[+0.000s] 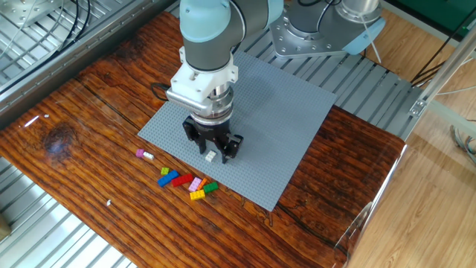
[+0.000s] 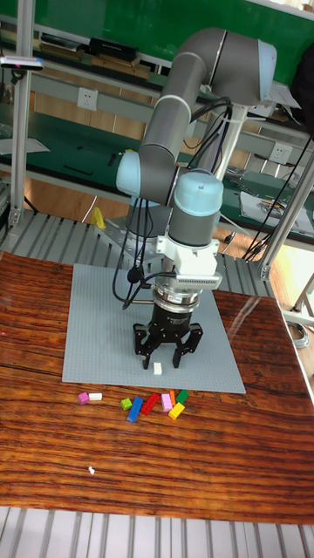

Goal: Build with small Lego blocks

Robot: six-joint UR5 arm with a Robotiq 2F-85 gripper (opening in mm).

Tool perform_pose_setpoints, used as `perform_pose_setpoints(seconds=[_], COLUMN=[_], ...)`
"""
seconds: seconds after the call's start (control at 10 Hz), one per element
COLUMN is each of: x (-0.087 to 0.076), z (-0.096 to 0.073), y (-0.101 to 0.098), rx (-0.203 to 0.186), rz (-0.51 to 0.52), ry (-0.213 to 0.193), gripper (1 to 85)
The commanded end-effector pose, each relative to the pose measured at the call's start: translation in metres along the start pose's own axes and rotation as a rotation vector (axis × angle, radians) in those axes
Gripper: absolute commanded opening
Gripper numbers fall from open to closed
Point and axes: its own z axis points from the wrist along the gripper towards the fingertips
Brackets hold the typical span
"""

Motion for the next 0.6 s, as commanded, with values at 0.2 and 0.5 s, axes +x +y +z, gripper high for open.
perform_pose_setpoints(seconds=[0.2, 0.5], x=[0.007, -0.004], z=[-0.026, -0.028], y=[0.005, 0.009], rx=[0.043, 0.061], rz=[0.043, 0.099], ry=[0.036, 0.006], gripper=[36.3, 5.3])
